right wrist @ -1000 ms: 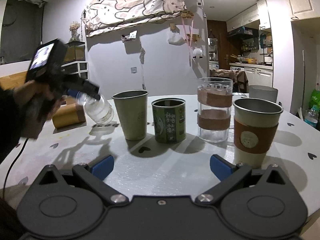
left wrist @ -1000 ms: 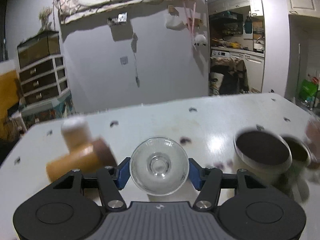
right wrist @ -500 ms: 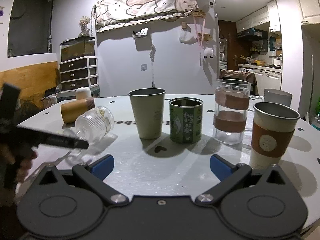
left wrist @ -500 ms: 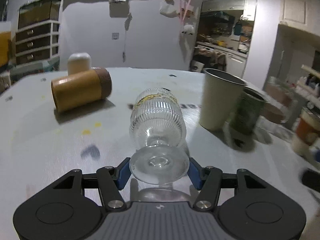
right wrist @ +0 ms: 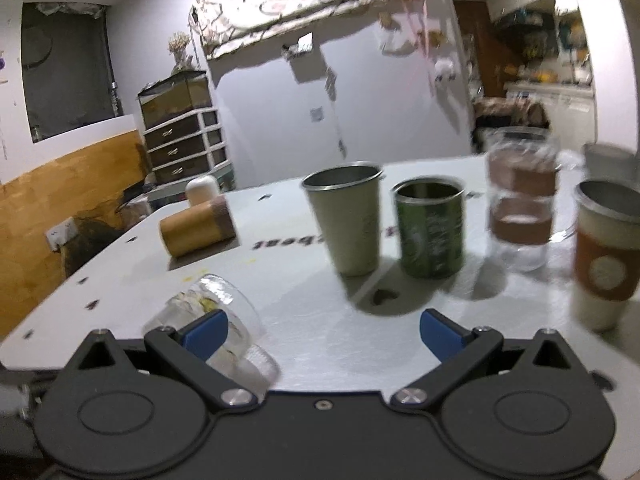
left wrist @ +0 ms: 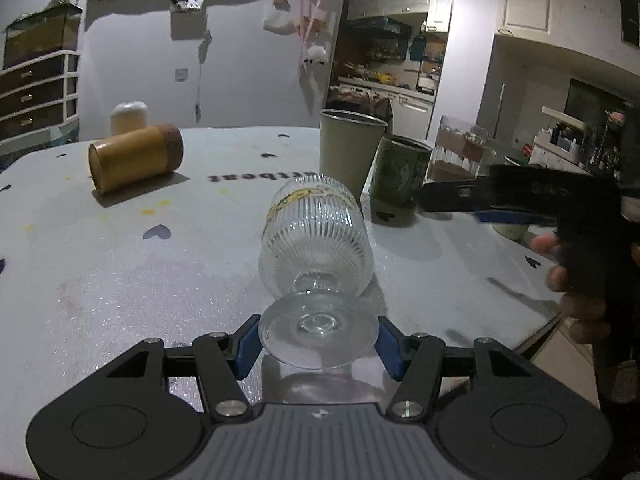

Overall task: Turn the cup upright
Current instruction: 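Tip the glass onto its side with the left gripper while the right gripper grasps its bowl, then open the left gripper and rotate the glass upright with the right gripper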

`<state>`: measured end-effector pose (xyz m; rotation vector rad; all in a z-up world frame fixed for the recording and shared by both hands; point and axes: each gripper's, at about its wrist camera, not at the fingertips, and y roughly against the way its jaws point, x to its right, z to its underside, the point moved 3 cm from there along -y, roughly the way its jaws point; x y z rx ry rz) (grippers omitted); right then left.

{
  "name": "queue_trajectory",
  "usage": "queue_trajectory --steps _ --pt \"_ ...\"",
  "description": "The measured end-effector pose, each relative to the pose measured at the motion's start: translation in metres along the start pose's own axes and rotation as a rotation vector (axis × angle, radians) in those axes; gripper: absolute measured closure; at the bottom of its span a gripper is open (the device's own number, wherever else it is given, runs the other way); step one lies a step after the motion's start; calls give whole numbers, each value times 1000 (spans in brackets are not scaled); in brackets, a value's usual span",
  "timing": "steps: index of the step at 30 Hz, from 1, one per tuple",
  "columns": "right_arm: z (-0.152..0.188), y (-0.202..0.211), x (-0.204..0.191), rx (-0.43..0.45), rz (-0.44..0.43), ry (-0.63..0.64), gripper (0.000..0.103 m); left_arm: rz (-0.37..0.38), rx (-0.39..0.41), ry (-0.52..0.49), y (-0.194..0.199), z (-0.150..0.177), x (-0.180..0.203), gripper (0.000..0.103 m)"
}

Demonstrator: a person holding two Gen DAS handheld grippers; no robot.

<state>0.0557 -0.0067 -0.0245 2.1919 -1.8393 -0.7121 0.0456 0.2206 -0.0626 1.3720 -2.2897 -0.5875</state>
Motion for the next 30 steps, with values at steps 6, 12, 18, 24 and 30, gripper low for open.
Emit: queue_trajectory --steps 6,12,18,24,30 --pt "-9 -33 -12 -152 -98 -159 0 9 92 -14 12 -16 3 33" --pt "-9 -72 -17 -366 -220 -443 6 22 81 18 7 -17 -1 60" --pt "-4 -100 -27 -467 -232 -567 8 48 74 19 8 -14 -1 61" --pt "-5 -109 -43 -519 -271 -508 24 55 81 1 9 -11 1 61" --pt "-11 -98 -41 -484 -290 -435 29 82 82 -11 7 -9 3 61"
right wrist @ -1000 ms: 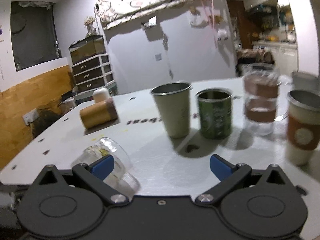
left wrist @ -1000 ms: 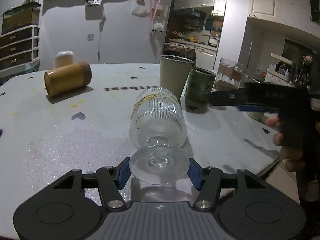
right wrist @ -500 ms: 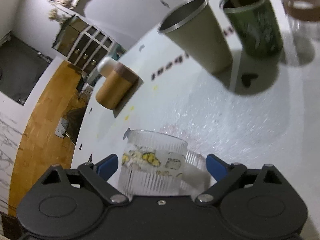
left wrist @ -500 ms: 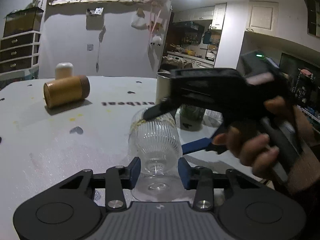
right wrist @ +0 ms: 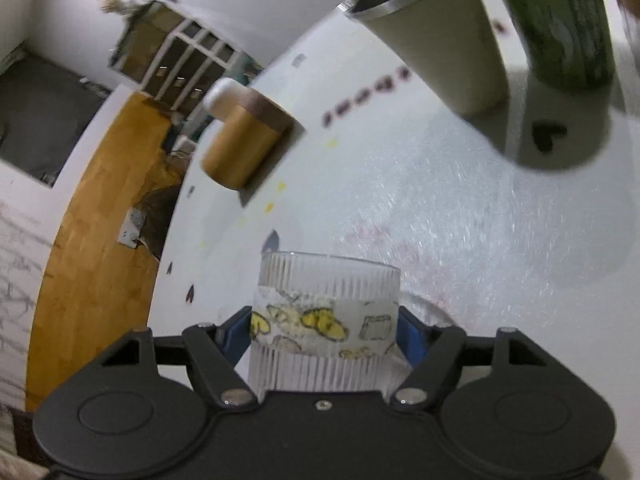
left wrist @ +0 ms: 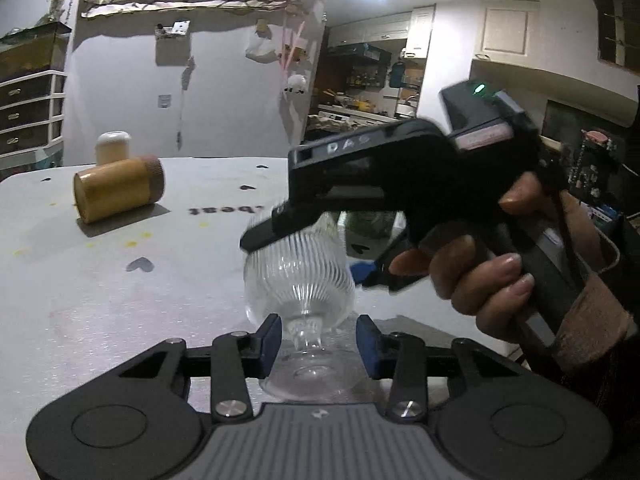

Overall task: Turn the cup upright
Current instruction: 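Open the left gripper and rotate the glass upright with the right gripper, then lower the upright glass onto the table and open the right gripper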

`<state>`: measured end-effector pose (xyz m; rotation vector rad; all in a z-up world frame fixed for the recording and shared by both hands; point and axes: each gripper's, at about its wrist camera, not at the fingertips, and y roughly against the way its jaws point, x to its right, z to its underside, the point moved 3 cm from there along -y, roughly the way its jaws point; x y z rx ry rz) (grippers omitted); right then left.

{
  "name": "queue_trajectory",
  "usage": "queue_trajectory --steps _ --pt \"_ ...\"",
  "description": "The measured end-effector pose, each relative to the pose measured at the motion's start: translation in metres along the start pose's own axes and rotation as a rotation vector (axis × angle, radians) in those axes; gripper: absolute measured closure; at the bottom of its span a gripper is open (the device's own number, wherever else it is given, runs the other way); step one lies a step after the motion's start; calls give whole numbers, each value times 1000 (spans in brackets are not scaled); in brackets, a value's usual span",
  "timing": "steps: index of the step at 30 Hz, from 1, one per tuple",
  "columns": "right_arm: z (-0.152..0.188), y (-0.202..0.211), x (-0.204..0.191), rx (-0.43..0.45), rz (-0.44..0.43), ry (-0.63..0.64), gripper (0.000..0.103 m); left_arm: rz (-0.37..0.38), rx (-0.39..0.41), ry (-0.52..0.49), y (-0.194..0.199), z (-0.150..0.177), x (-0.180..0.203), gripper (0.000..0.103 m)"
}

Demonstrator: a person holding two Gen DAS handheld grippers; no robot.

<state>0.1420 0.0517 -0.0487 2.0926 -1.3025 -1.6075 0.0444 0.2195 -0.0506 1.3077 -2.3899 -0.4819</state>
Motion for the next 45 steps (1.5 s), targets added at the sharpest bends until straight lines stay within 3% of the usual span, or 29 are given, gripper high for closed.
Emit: queue_trajectory --steps 4,8,12,19,27,32,39,41,45 --pt "6 29 -19 148 51 219 29 18 16 -8 -4 -1 5 61" --pt "7 54 -19 247 118 338 29 23 34 -14 -6 -4 10 60" --pt "2 73 -10 329 185 403 29 17 30 3 -11 -5 9 59" --pt "-15 88 17 495 452 497 29 1 28 34 -15 -5 4 59" --pt "-36 103 52 579 644 503 29 -15 26 45 -17 -5 2 59" --pt "-42 105 67 630 708 501 29 -23 28 39 -20 -6 2 59" --pt "-37 105 69 658 714 505 28 -38 38 34 -23 -12 2 59" --pt "-34 108 68 668 706 511 21 -45 47 36 -24 -16 1 59" --pt "-26 119 56 696 679 530 17 -63 76 32 -24 -28 0 57"
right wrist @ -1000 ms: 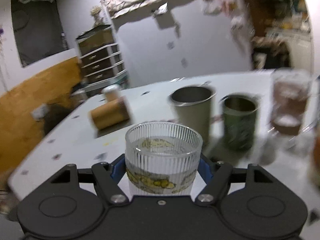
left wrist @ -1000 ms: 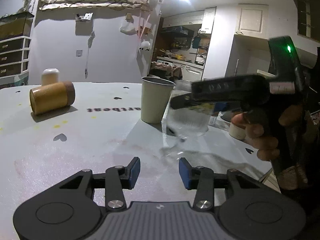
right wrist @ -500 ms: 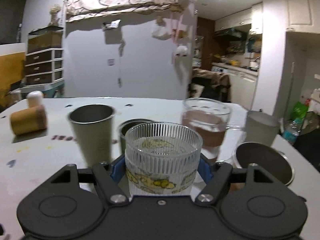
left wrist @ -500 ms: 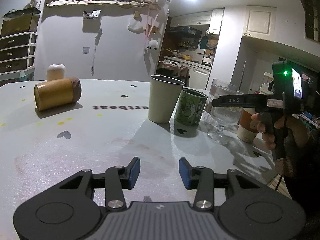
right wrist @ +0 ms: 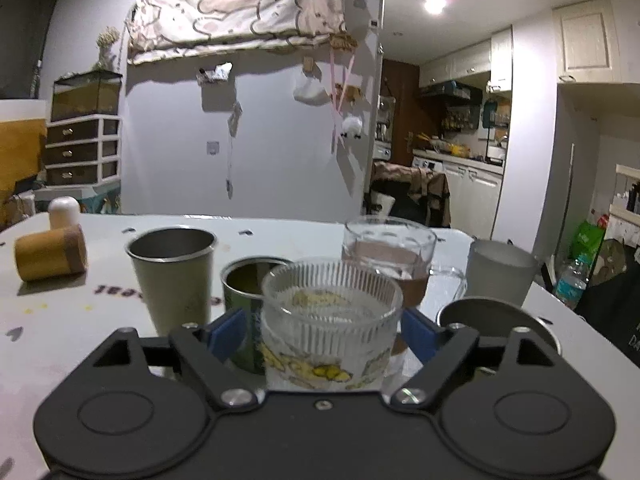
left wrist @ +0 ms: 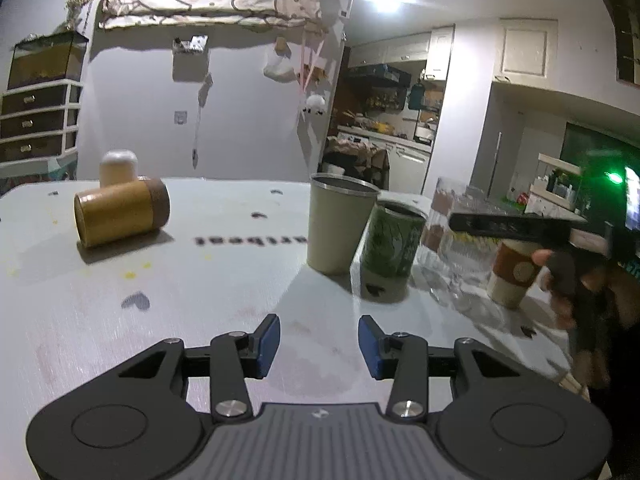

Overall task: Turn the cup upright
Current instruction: 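Lower the upright glass onto the table and open the right gripper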

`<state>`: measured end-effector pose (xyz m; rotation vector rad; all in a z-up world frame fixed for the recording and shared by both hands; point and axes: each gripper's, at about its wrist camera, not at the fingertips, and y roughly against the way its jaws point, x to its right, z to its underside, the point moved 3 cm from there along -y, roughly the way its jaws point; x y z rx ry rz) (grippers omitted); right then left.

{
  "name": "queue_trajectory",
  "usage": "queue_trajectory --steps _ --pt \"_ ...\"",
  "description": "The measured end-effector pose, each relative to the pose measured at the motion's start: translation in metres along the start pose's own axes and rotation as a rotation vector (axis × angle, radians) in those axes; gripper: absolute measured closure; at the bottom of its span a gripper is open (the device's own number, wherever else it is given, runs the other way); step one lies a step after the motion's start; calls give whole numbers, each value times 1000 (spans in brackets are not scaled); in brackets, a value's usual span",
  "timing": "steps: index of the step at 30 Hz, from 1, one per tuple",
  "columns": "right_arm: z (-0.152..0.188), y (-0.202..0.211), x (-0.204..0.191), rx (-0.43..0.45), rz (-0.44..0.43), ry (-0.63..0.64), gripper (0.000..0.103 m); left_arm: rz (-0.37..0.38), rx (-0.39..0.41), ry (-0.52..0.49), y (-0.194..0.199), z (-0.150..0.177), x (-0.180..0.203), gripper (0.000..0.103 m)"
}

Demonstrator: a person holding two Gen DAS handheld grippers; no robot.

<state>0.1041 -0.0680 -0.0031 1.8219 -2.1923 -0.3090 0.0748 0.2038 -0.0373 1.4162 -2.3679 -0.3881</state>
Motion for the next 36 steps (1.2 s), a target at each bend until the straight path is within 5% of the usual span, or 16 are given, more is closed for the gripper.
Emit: queue_trajectory --steps 15,19,28,36 --pt "26 77 5 59 -32 -73 10 -58 51 -14 -8 -16 16 41" --pt "36 87 13 55 -9 -83 8 -75 61 -38 -6 -13 23 23" --pt "46 103 14 60 25 -60 0 -119 72 -64 -3 -7 30 1" --pt "54 101 9 24 9 -52 0 -149 65 -70 -3 -3 30 0"
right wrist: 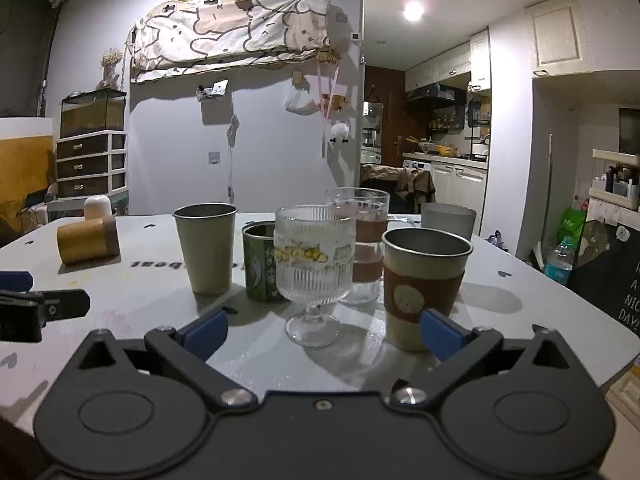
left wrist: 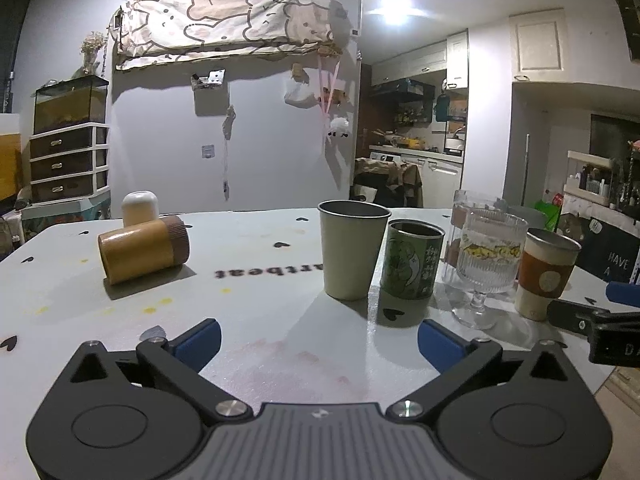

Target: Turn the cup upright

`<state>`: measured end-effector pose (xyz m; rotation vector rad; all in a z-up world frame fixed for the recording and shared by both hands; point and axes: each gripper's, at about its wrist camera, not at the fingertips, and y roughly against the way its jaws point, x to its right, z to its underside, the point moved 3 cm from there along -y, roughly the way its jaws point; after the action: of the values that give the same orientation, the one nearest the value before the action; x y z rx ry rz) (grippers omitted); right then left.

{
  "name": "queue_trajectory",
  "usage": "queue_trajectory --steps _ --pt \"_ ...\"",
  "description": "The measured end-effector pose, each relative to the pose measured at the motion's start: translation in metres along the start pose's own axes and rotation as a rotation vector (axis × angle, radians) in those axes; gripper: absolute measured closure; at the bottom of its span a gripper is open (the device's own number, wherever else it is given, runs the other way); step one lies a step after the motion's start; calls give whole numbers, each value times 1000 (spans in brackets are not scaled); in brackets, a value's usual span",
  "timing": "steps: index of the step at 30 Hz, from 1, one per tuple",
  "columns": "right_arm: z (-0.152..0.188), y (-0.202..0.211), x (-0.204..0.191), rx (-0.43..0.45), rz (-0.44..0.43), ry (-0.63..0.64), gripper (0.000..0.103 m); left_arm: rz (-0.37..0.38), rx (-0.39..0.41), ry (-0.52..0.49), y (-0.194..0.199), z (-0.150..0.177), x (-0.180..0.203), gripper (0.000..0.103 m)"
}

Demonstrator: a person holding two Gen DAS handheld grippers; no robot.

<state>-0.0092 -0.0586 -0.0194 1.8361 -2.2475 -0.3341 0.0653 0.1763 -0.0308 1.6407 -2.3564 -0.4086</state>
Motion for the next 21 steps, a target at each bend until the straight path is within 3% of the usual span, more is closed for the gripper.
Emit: queue_trajectory --steps 21 --pt "0 2 -2 -2 -4 9 0 -1 -2 0 1 1 0 0"
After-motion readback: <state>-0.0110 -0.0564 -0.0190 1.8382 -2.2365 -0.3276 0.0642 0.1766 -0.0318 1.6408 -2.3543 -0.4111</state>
